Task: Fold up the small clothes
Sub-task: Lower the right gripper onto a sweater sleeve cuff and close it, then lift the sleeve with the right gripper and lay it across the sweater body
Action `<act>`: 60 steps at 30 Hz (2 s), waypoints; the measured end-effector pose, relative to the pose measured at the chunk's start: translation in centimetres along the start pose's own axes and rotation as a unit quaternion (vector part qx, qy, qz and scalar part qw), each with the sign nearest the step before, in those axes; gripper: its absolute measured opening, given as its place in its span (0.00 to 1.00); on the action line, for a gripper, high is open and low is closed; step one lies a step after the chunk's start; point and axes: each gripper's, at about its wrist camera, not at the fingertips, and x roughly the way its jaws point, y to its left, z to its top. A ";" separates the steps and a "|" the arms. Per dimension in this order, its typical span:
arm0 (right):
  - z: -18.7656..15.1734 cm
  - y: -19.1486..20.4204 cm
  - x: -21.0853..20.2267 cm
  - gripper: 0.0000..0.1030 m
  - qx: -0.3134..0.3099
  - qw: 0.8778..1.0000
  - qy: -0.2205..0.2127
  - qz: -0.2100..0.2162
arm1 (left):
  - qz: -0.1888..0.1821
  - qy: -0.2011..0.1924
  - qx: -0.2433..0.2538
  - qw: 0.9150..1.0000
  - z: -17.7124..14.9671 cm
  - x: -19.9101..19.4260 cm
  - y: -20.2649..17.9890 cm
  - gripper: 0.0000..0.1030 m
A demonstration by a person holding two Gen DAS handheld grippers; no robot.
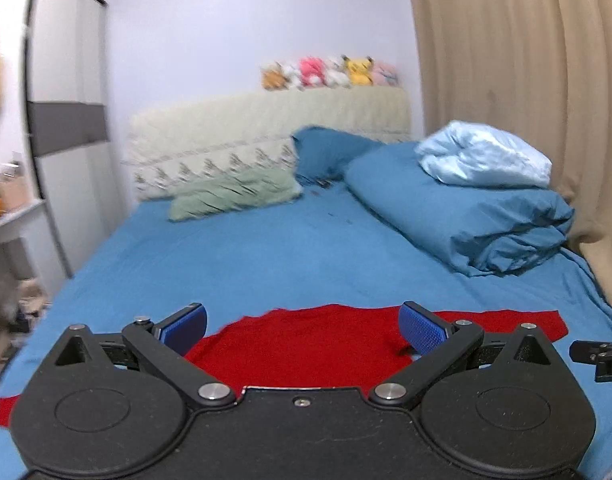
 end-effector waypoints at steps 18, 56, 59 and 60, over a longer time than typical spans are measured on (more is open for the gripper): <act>-7.1 -13.1 24.1 1.00 0.197 0.975 0.051 -0.083 | -0.090 0.187 -0.015 0.978 -6.4 31.0 -8.3 1.00; 8.2 7.2 28.2 0.19 0.050 0.980 -0.097 0.166 | -0.026 0.122 -0.072 0.990 -3.6 28.5 7.9 1.00; 6.7 16.1 30.1 0.19 -0.015 0.966 -0.062 0.249 | -0.003 0.121 -0.087 0.989 -4.8 27.7 12.1 1.00; 5.4 19.1 31.1 0.19 -0.039 0.963 -0.041 0.263 | 0.002 0.123 -0.096 0.988 -5.4 27.6 13.2 1.00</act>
